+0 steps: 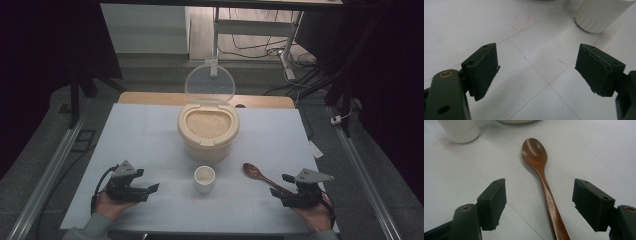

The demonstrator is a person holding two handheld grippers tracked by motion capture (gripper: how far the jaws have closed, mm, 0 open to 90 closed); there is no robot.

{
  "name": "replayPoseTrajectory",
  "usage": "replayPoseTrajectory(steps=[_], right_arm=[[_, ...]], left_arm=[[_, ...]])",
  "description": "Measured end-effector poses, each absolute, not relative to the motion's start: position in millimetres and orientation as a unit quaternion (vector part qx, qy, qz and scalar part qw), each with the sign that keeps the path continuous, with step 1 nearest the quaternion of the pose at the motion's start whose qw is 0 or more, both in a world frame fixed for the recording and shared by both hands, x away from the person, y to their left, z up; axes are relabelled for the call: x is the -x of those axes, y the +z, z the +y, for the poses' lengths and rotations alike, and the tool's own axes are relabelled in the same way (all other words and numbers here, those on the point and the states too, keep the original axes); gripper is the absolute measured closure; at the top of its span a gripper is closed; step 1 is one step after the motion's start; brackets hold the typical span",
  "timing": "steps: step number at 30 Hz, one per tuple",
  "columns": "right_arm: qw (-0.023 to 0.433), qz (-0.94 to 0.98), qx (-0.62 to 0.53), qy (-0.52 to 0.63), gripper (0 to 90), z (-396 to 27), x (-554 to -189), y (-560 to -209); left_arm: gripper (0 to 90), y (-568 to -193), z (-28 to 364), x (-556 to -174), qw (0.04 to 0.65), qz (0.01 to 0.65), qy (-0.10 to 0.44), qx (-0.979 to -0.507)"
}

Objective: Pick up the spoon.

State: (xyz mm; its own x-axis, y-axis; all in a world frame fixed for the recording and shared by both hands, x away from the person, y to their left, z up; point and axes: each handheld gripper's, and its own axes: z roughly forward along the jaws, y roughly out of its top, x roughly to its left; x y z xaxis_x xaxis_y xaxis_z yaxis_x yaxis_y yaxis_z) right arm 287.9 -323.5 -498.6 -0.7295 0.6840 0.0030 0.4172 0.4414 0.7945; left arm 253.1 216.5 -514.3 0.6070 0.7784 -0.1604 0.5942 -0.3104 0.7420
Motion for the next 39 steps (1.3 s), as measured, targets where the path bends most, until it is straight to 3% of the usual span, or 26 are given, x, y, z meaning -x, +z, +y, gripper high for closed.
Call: replayPoseTrajectory(steps=[22, 32, 39], right_arm=[[0.151, 0.848, -0.328, 0.388, 28.8, -317.8, -293.9, -479.3], [0.134, 0.894, -0.321, 0.282, 29.9, -302.6, -317.2, -437.2], [0.115, 0.911, -0.308, 0.25, 30.9, -292.4, -332.1, -435.2]], left_arm=[[18.1, -514.8, 220.5, -250.2, 0.4, 0.437, 0.115, -0.798], [18.2, -515.0, 219.8, -251.0, 0.399, 0.431, 0.114, -0.801], [18.1, -515.7, 219.7, -251.8, 0.396, 0.432, 0.115, -0.802]])
